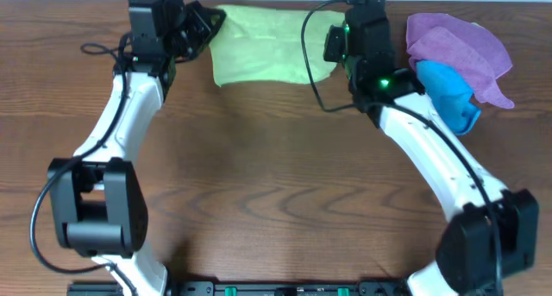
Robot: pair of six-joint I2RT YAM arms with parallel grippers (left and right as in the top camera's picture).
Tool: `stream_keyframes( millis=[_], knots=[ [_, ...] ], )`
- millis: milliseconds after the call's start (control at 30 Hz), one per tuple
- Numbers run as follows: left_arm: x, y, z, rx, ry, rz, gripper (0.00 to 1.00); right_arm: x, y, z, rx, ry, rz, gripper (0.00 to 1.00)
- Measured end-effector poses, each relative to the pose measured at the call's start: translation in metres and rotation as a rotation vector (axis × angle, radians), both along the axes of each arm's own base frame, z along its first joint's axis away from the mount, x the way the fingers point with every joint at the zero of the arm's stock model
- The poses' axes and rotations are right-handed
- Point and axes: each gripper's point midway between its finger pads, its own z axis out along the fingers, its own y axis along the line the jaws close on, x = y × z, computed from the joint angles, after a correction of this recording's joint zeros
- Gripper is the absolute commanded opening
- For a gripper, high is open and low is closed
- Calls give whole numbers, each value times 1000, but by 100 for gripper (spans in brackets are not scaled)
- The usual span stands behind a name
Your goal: Fold the cloth
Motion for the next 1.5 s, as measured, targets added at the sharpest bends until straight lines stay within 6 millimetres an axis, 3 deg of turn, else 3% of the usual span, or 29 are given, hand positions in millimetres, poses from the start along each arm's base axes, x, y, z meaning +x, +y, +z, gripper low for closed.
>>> stream_keyframes(
  millis=[133, 267, 500, 700, 1033, 1233, 1367, 1500],
  knots=[
    [19, -4, 13, -6, -37, -4, 6, 21, 8, -22, -39, 30, 14, 1],
    [29, -7, 8, -6, -35, -9, 6, 39, 12, -37, -84, 46, 18, 1],
    [34, -8, -5, -8, -13, -16, 6, 53, 5, -2, -113, -34, 3, 1],
    [27, -15, -5, -30, -1, -69, 6, 48, -3, -9, -164, 22, 5, 1],
    [-23, -26, -47, -11, 222, -254, 6, 4, -16, -58, -254, 303, 45, 1],
    [-57, -15, -69, 46, 341, -321, 6, -20, -10, -55, -231, 373, 107, 1],
    [-84, -10, -66, 98, 384, -365, 6, -38, -3, -55, -213, 427, 155, 1],
    [-112, -8, -63, 137, 435, -415, 6, -60, 9, -67, -204, 516, 216, 1]
  ],
)
